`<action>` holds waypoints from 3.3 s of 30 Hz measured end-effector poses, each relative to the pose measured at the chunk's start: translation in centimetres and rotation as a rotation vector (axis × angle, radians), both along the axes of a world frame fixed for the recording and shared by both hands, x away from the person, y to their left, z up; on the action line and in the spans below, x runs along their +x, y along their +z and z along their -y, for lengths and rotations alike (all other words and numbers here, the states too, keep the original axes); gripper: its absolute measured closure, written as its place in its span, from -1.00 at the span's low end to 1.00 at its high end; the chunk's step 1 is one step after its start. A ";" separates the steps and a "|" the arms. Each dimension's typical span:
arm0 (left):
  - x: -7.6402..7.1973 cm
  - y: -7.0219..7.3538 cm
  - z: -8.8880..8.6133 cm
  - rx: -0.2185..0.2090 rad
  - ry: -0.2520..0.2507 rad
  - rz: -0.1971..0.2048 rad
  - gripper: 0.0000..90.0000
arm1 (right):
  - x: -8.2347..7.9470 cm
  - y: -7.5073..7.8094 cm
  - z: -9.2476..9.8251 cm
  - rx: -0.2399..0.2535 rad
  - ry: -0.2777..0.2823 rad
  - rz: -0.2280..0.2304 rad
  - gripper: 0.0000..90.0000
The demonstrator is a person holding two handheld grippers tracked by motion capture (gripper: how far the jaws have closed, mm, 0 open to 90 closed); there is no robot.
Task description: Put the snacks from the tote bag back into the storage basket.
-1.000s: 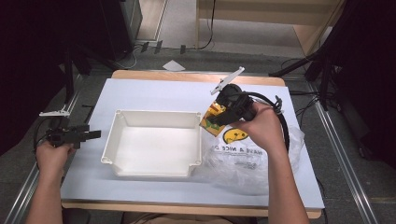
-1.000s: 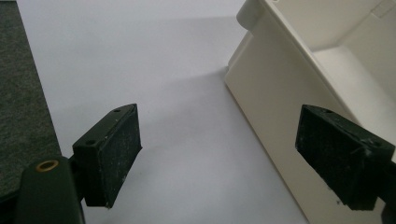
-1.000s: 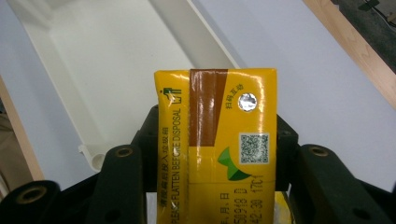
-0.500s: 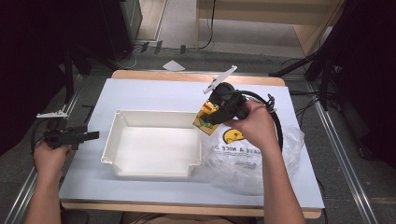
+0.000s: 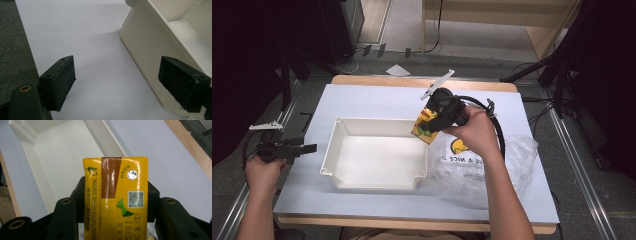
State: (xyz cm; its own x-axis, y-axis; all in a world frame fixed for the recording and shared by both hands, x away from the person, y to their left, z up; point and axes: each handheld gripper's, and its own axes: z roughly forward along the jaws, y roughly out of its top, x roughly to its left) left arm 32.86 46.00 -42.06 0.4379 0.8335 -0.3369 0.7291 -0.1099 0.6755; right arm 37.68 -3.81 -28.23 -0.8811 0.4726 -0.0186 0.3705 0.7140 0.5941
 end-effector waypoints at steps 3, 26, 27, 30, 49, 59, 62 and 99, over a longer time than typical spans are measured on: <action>-0.3 0.0 -0.2 0.000 0.005 0.001 -0.66 | 0.1 -0.2 -0.4 0.000 0.002 -0.006 0.21; -0.7 0.1 -0.4 -0.027 -0.051 0.004 -0.64 | 0.9 -2.6 -3.7 -0.030 0.048 -0.025 0.21; -0.7 0.1 -0.4 -0.027 -0.051 0.004 -0.64 | 0.8 -2.6 -3.9 -0.029 0.040 -0.028 0.21; -0.6 0.0 -0.3 -0.024 -0.055 0.000 -0.64 | 0.8 -2.8 -4.3 -0.026 0.042 -0.028 0.21; -0.5 0.0 -0.1 -0.012 -0.063 -0.003 -0.64 | 2.2 -6.5 -6.5 -0.096 0.050 -0.092 0.21; -0.5 -0.1 -0.1 -0.012 -0.063 -0.003 -0.64 | 3.0 -8.2 -6.8 -0.117 0.026 -0.099 0.20; -0.5 -0.1 0.0 -0.009 -0.063 -0.005 -0.64 | 3.2 -8.6 -6.8 -0.132 0.016 -0.102 0.20; -0.3 -0.3 0.3 0.002 -0.070 -0.017 -0.64 | 4.4 -9.4 -5.8 -0.014 -0.043 -0.081 0.02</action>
